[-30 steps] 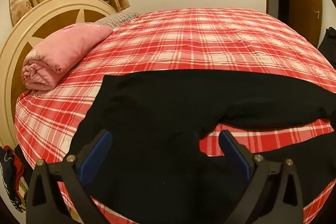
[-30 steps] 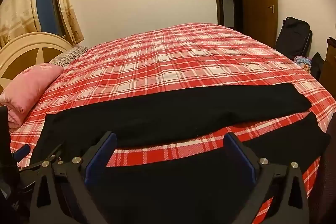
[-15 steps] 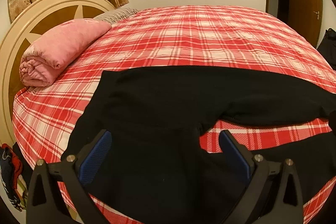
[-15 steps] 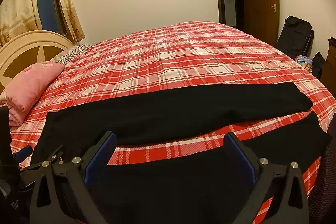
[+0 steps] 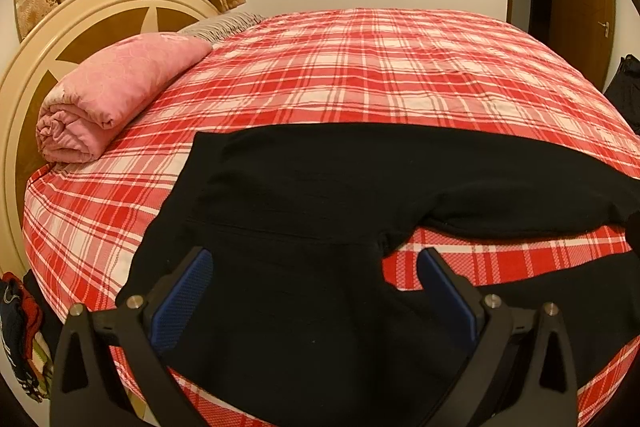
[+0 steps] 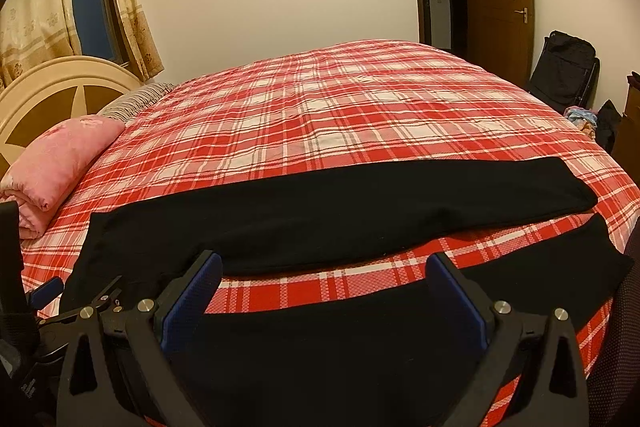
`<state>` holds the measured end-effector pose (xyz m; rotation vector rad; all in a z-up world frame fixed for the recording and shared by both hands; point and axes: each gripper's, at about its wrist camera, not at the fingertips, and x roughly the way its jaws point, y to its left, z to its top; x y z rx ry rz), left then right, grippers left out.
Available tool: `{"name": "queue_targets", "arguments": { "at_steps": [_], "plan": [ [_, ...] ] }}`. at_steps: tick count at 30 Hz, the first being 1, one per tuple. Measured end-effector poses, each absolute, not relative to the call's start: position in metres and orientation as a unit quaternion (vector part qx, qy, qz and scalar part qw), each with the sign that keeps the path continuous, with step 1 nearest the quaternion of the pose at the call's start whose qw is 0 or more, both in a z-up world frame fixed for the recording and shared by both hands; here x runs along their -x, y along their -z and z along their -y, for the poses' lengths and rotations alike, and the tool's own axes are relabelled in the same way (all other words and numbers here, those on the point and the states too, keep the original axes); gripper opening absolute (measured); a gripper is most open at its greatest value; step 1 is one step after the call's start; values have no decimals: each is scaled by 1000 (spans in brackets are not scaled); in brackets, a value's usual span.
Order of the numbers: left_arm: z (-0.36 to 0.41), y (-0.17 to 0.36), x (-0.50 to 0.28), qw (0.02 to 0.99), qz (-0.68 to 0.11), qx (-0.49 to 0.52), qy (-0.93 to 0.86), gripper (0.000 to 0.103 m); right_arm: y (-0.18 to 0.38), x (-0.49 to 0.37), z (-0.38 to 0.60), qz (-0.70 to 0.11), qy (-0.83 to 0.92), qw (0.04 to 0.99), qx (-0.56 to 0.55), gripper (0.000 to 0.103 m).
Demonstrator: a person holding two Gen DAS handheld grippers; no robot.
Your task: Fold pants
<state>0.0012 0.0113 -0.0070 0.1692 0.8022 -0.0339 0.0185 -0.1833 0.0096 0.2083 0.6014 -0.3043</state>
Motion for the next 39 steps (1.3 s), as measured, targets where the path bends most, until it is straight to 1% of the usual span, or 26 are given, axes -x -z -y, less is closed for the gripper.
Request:
{"name": "queue_targets", "arguments": {
  "at_steps": [28, 39],
  "plan": [
    [-7, 10, -1, 916, -392, -87, 21, 103, -3, -27, 183, -320, 166, 929, -89, 102],
    [-26, 22, -30, 909, -407, -88, -6, 103, 7, -46, 195, -337, 169, 922, -88, 102]
  ]
}}
